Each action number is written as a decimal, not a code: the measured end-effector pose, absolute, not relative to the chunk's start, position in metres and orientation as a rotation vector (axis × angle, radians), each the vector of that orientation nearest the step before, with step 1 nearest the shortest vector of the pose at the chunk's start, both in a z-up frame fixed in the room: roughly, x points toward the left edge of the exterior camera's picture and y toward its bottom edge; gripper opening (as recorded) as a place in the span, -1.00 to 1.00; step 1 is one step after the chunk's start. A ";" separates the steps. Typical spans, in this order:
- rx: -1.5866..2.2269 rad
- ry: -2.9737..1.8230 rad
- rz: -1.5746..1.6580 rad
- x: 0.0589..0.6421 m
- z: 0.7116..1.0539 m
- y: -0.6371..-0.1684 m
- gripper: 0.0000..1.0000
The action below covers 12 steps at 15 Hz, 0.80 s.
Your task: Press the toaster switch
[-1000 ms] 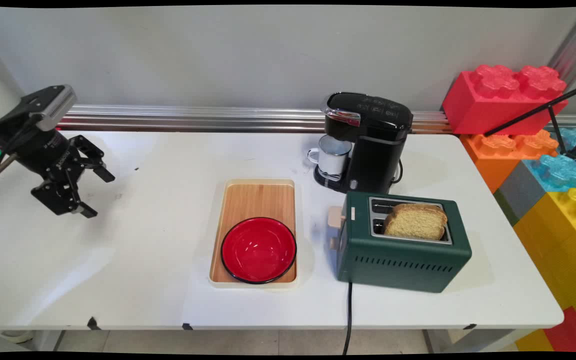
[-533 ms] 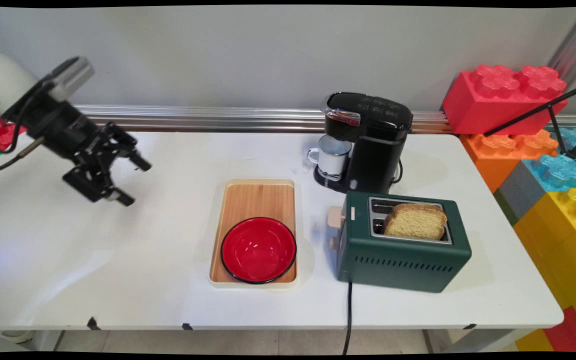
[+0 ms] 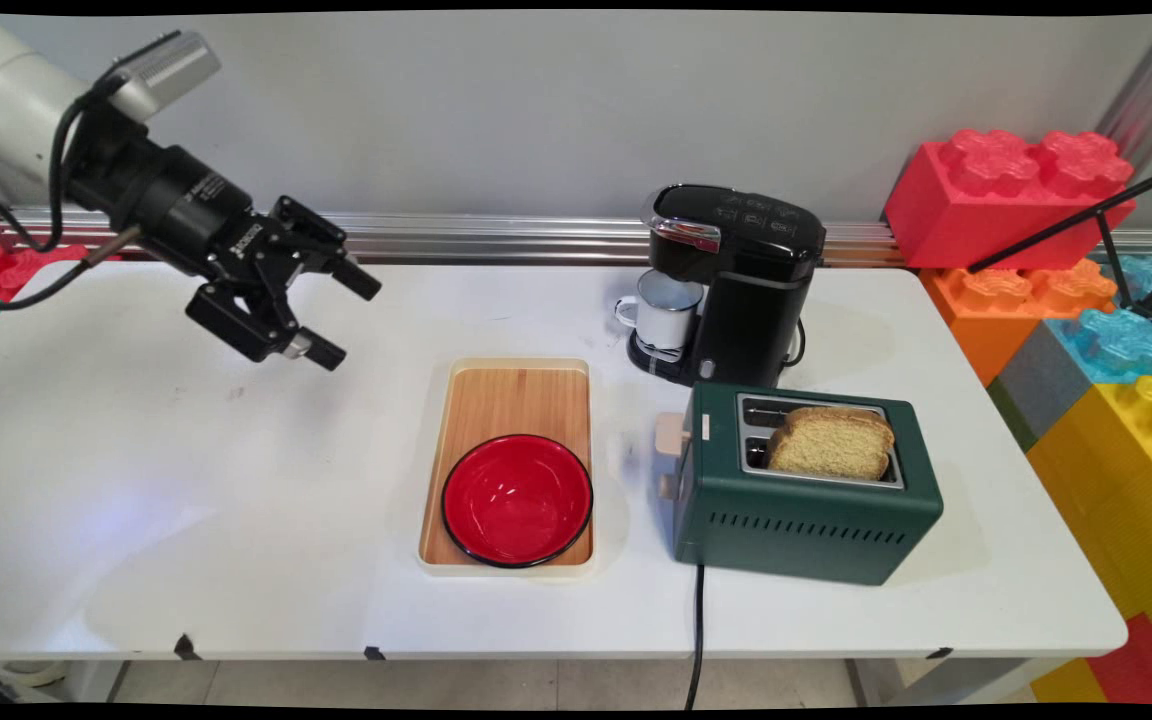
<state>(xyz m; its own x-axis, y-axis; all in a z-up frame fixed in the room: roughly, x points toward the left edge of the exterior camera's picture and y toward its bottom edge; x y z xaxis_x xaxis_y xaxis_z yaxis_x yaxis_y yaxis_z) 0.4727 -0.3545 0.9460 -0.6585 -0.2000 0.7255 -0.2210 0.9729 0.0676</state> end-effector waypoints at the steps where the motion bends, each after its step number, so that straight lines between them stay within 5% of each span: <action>1: 0.282 -2.292 0.033 0.470 0.947 -0.355 1.00; 3: 0.261 -2.271 0.029 0.465 0.948 -0.357 1.00; 4: 0.253 -2.265 0.026 0.464 0.948 -0.357 -1.00; 12: 0.236 -2.223 0.009 0.444 0.946 -0.360 -1.00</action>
